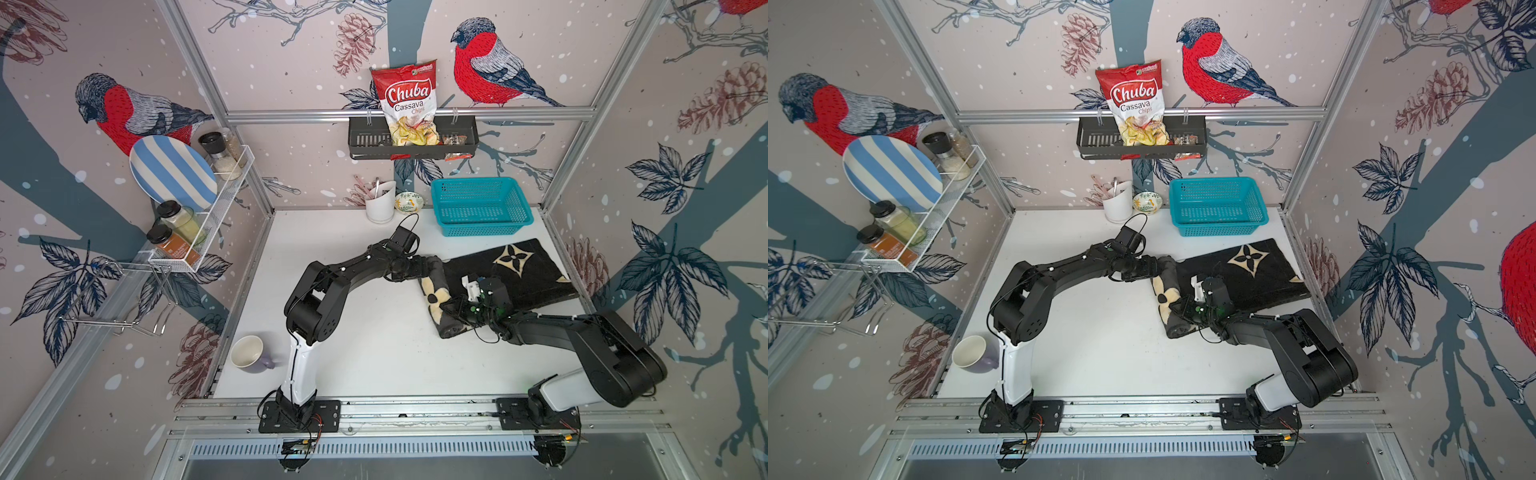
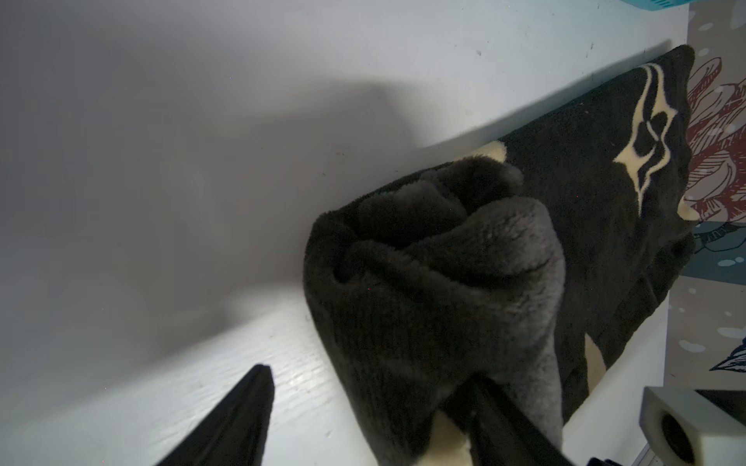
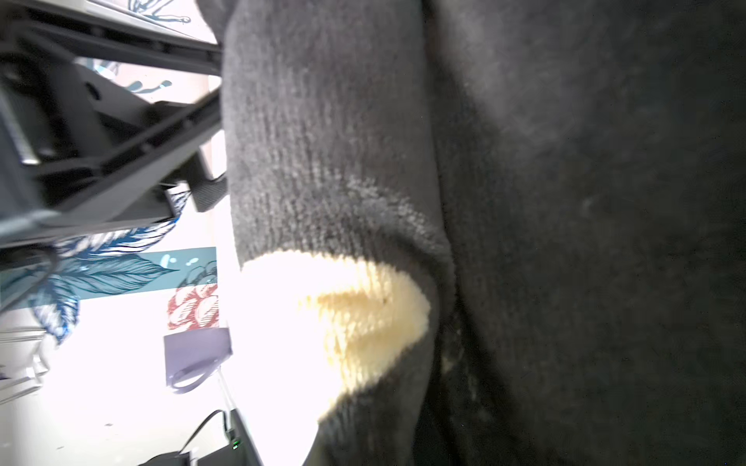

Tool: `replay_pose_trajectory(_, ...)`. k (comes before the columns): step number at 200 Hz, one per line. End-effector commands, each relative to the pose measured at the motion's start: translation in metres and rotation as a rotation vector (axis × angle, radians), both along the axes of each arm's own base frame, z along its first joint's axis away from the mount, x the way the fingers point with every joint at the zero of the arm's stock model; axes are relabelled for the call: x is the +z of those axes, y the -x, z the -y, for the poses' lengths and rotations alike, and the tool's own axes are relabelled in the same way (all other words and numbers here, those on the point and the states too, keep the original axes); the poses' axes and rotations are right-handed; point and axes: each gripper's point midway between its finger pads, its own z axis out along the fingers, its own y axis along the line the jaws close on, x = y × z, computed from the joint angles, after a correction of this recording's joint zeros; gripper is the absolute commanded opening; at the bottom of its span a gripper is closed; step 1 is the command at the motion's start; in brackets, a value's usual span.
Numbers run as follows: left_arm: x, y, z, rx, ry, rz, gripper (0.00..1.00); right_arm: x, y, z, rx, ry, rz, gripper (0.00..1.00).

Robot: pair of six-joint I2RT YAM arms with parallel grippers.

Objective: Roll up the pillowcase
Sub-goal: Roll the pillowcase at the center of the board.

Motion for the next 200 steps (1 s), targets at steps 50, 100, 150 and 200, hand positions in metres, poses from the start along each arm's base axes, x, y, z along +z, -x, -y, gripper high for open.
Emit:
replay_pose_trajectory(50,-0.029,0.011,-0.008,0.049,-0.075,-0.076,0.63,0.006,-0.017,0.042,-0.044,0.385,0.077,0.75)
replay_pose_trajectory(100,-0.028,0.009,-0.008,0.051,-0.073,-0.074,0.63,0.058,-0.016,0.043,-0.142,0.943,0.377,1.00)
replay_pose_trajectory(150,-0.029,0.008,-0.008,0.048,-0.078,-0.075,0.63,0.033,0.005,-0.006,0.003,1.244,0.504,0.98)
replay_pose_trajectory(200,-0.028,0.008,-0.011,0.050,-0.079,-0.071,0.63,-0.017,0.011,-0.007,0.113,1.420,0.493,0.57)
